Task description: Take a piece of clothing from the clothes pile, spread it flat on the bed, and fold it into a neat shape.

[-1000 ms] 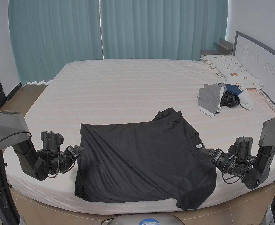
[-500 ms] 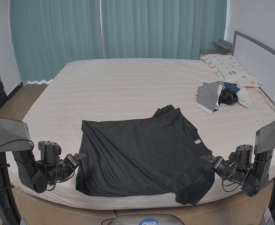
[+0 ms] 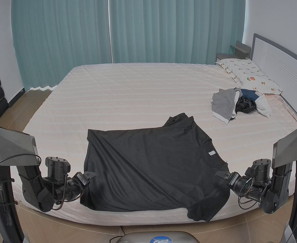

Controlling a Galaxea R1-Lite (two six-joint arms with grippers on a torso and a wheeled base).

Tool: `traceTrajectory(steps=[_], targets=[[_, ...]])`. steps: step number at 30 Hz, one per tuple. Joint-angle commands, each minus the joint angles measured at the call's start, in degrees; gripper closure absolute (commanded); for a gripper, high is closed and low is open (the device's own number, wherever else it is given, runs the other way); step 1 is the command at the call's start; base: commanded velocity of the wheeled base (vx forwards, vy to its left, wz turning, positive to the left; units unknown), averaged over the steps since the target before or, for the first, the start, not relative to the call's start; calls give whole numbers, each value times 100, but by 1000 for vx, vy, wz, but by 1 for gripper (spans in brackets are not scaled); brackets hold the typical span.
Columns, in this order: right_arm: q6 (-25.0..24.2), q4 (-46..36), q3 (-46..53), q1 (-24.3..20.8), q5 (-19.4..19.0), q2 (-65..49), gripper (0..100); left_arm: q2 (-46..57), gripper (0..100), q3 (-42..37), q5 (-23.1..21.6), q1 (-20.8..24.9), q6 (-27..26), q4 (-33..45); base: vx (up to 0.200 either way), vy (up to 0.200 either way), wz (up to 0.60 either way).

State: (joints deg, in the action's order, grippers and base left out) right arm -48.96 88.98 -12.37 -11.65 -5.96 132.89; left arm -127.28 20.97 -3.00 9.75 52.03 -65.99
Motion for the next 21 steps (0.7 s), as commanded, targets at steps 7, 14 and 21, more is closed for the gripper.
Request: traceTrajectory(steps=[7, 14, 21], targets=[[9, 49, -2, -39, -2, 114, 0, -139, 0, -436, -52, -70, -1028, -11, 0, 0, 0], [0, 49, -2, -56, -2, 114, 0, -341, 0, -471, -377, -237, -1503, -274, 0, 0, 0], [0, 49, -2, -74, -2, 114, 0, -719, 0, -603, -377, -325, -1916, -766, 0, 0, 0]])
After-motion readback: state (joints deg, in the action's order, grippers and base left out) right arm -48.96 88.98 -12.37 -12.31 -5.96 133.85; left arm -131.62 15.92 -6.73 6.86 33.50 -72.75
